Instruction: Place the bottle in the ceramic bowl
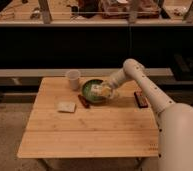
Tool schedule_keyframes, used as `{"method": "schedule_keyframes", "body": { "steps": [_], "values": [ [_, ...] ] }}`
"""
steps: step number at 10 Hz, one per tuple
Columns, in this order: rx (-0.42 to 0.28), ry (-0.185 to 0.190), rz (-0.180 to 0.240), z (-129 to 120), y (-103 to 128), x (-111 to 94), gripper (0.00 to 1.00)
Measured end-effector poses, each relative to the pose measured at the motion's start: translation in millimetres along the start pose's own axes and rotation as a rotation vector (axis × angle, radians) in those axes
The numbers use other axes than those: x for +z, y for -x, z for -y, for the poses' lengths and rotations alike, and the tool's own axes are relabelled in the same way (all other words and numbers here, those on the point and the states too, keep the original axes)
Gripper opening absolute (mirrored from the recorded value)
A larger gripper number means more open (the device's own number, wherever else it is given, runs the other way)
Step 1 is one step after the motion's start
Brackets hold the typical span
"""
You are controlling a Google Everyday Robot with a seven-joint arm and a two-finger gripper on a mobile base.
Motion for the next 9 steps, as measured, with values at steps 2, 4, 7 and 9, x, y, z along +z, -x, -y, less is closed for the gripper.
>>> {"method": "schedule_keyframes", "body": {
  "steps": [2, 4, 7, 9],
  "values": [
    [0.005, 0.007, 0.001, -2.6, 1.4, 2.8, 0.60],
    [0.016, 0.008, -0.006, -0.7, -9.1, 15.3, 0.60],
    [0.033, 0.013, -0.011, -6.4, -0.5, 8.4, 0.60],
    [0.038, 0.016, -0.012, -9.6, 5.2, 3.3, 0.60]
  ]
}}
